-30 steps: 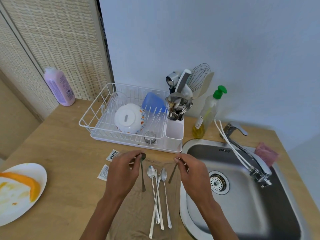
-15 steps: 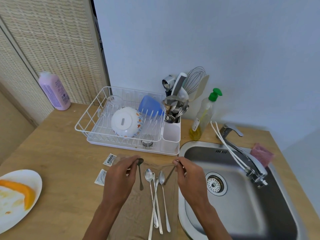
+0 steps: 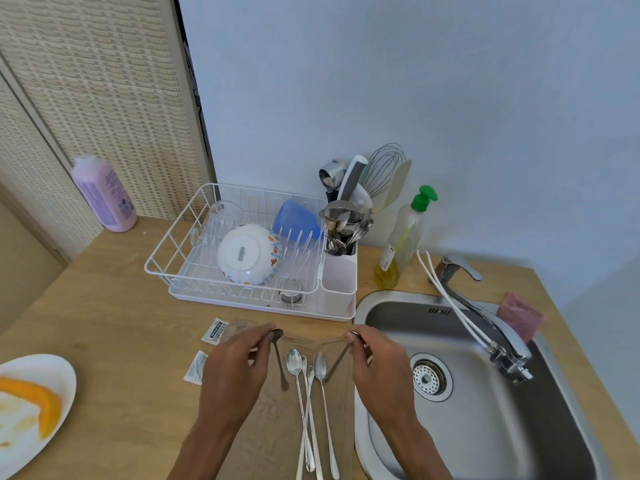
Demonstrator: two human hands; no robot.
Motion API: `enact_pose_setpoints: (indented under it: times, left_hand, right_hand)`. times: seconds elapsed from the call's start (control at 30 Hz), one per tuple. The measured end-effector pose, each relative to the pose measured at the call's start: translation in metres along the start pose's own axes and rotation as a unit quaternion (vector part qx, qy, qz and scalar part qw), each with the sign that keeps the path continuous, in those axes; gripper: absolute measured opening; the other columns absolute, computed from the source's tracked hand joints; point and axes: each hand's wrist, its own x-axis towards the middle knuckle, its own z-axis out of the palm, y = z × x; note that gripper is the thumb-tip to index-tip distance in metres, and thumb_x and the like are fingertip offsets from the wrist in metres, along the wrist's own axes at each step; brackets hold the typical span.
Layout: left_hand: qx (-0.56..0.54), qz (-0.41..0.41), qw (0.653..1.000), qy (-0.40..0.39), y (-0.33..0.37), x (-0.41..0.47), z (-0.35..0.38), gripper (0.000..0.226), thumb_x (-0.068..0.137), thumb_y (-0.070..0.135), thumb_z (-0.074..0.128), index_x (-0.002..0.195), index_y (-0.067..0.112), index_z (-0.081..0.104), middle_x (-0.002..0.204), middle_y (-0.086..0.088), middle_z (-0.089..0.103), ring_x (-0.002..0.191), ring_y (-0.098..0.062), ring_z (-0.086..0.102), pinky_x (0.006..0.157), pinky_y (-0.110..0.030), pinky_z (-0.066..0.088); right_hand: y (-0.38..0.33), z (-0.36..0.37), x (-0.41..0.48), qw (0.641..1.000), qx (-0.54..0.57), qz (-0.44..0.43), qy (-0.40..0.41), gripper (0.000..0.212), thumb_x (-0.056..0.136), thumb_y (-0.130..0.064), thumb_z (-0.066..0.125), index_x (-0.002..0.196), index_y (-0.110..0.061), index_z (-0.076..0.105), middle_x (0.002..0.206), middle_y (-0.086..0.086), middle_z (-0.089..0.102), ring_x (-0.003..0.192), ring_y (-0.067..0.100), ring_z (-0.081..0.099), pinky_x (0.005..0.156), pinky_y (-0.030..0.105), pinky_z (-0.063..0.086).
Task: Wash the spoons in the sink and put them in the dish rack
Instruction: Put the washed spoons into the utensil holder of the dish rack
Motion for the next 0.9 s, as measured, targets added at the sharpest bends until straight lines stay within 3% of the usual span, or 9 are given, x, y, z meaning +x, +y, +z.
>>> enact_pose_setpoints:
  times: [0.27, 0.6, 0.9]
  left_hand:
    - [-0.002, 0.01, 1.0, -0.003, -0.001, 0.001, 0.0, 0.026, 0.085, 0.005, 0.072, 0.105, 0.02, 0.076, 0.096, 0.01, 0.076, 0.08, -0.003, 0.07, 0.067, -0.02, 0.059]
    - [-0.006, 0.011, 1.0, -0.009, -0.008, 0.001, 0.004, 0.026, 0.087, 0.007, 0.07, 0.108, 0.023, 0.074, 0.098, 0.011, 0.075, 0.085, -0.007, 0.07, 0.068, -0.032, 0.061]
    - [0.011, -0.007, 1.0, -0.022, -0.015, 0.003, 0.003, 0.024, 0.089, 0.012, 0.069, 0.107, 0.026, 0.074, 0.099, 0.014, 0.074, 0.081, -0.004, 0.069, 0.065, -0.028, 0.06]
  right_hand:
    - [-0.002, -0.001, 0.0, 1.0, -0.006, 0.006, 0.011, 0.012, 0.096, -0.02, 0.062, 0.099, -0.026, 0.071, 0.085, -0.018, 0.068, 0.071, 0.004, 0.062, 0.061, 0.026, 0.055]
    - [-0.002, -0.002, 0.001, 1.0, -0.012, 0.004, 0.003, 0.011, 0.096, -0.02, 0.061, 0.093, -0.028, 0.069, 0.078, -0.016, 0.066, 0.067, 0.008, 0.061, 0.059, 0.033, 0.054]
    - [-0.003, -0.005, 0.005, 1.0, -0.02, 0.012, -0.001, 0.012, 0.096, -0.021, 0.06, 0.092, -0.029, 0.068, 0.077, -0.018, 0.065, 0.067, 0.007, 0.061, 0.059, 0.027, 0.053]
